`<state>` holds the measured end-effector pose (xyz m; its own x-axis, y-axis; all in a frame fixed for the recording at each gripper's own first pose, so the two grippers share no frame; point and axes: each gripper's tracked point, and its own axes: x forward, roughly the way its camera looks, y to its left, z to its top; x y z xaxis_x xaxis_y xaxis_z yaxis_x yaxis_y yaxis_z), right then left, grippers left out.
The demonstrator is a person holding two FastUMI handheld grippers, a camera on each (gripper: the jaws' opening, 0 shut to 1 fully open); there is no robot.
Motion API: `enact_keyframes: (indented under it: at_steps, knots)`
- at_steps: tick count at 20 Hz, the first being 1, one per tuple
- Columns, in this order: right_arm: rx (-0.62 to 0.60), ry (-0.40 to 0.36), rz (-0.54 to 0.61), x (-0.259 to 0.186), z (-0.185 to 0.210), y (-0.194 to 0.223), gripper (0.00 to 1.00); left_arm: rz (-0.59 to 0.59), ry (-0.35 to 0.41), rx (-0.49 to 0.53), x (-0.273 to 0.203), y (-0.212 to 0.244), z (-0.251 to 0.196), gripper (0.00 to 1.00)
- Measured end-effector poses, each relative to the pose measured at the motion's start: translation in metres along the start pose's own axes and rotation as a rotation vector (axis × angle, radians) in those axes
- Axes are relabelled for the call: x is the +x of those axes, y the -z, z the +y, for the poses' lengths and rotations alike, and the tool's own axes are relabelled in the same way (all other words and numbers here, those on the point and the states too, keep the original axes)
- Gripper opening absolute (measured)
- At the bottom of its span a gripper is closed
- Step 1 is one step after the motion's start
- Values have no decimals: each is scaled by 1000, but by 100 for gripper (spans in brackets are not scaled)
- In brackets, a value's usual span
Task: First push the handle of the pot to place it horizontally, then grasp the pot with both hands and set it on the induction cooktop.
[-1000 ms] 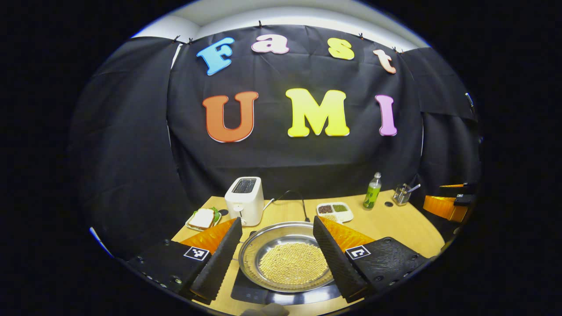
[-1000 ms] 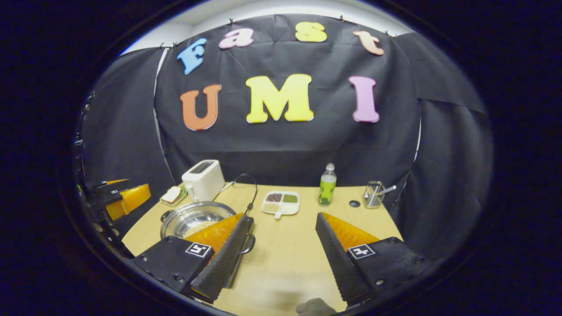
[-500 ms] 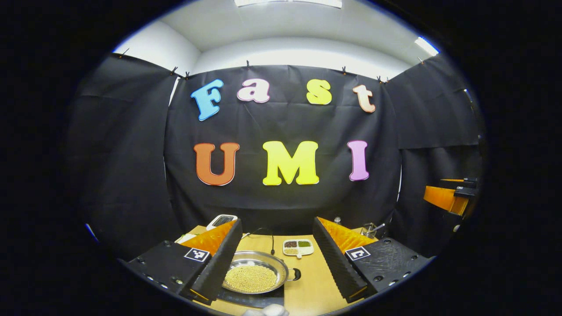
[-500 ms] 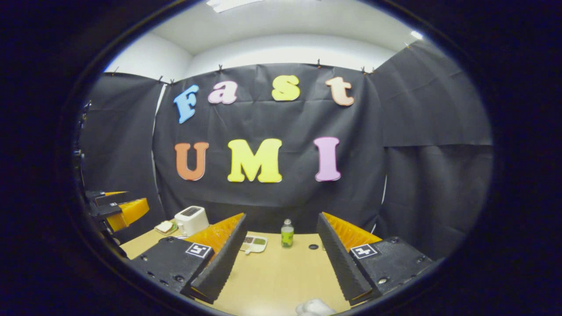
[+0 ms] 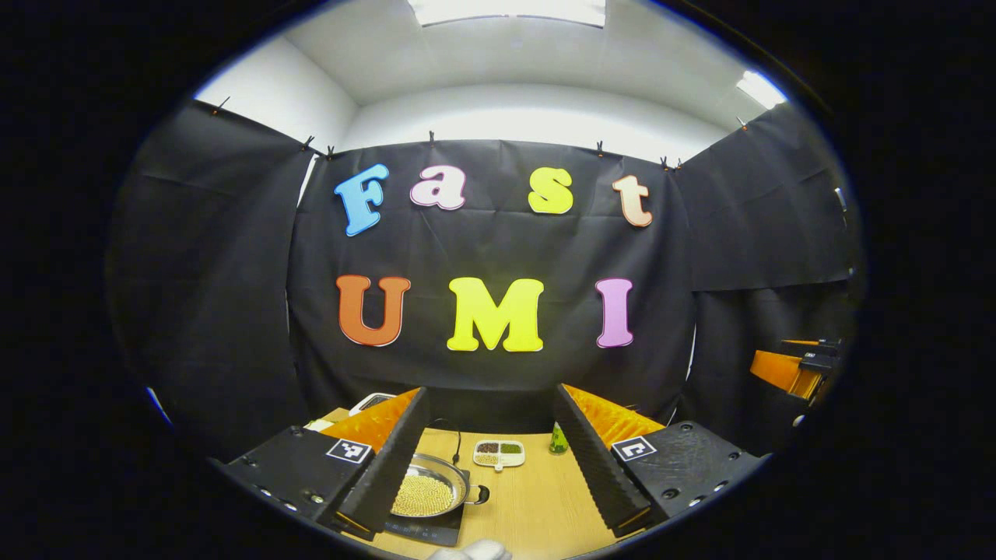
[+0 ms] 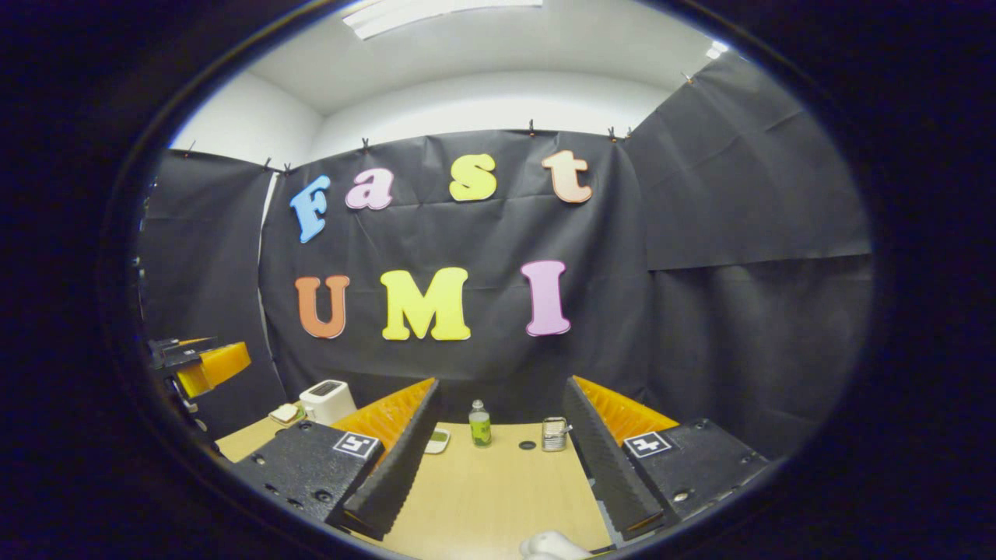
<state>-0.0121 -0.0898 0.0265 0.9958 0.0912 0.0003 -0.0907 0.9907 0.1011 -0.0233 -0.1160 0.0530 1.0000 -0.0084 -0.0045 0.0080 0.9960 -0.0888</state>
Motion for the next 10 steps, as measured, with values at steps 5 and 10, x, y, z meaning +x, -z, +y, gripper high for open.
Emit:
enact_keyframes:
  at_steps: [5, 10]
  knots:
    - [6, -5, -24, -5, -8, -12, 96, -22, -1, 14, -9, -9, -6, 96]
    - [6, -26, -27, -9, -1, -18, 96, -14, -11, 13, -15, -7, -3, 96]
